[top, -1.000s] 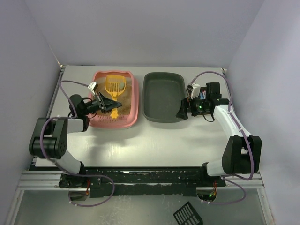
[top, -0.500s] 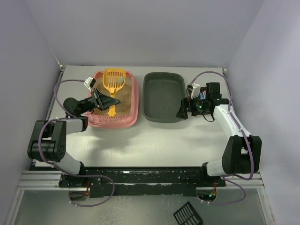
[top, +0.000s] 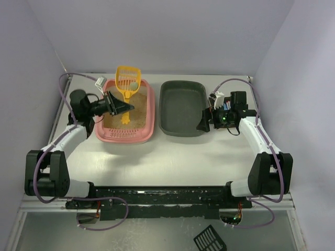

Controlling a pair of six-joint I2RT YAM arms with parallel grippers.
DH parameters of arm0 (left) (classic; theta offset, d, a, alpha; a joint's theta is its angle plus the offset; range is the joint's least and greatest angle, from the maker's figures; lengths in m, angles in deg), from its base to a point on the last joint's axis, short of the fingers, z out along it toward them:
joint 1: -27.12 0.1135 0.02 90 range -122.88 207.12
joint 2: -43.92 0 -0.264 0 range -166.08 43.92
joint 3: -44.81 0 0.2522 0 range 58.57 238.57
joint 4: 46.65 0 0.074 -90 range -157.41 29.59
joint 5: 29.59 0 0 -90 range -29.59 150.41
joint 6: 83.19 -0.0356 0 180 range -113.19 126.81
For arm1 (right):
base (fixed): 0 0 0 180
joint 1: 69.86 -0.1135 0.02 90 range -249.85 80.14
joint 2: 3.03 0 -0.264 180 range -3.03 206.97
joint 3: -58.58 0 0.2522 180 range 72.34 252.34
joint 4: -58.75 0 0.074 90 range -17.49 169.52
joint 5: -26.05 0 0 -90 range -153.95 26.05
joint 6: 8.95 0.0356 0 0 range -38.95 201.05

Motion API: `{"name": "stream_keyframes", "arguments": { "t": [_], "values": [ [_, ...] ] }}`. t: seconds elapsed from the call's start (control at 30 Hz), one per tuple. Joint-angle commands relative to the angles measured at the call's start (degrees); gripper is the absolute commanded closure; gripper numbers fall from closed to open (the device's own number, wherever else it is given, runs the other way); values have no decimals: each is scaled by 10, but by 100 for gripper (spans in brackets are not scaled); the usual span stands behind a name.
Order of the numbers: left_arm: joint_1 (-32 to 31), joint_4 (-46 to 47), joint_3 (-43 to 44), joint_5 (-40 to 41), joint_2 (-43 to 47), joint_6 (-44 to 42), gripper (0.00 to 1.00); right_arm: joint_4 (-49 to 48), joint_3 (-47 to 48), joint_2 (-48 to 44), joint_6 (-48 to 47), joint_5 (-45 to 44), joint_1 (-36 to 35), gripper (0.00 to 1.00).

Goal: Clean the litter box

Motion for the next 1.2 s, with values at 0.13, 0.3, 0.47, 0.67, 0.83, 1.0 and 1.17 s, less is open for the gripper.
{"name": "stream_keyframes", "arguments": {
  "t": [0.13,0.3,0.47,0.67,0.83,1.0,1.17],
  "values": [
    [-4,-341,47,70,4,-235,93,-12,7,-15,6,8,6,0],
    [-2,127,-56,5,-29,92,93,-13,5,-16,5,7,5,0],
    [-1,571,-80,18,-153,443,93,-15,3,-15,6,7,6,0],
    [-1,217,-69,45,-53,197,93,-15,-1,-25,6,4,6,0],
    [-6,-422,72,148,30,-198,93,-13,1,-23,7,2,8,0],
    [-1,-257,31,55,16,-80,93,-5,17,-5,7,9,8,0],
    [6,286,-98,51,-47,284,93,-20,5,-12,9,15,8,0]
  ]
}}
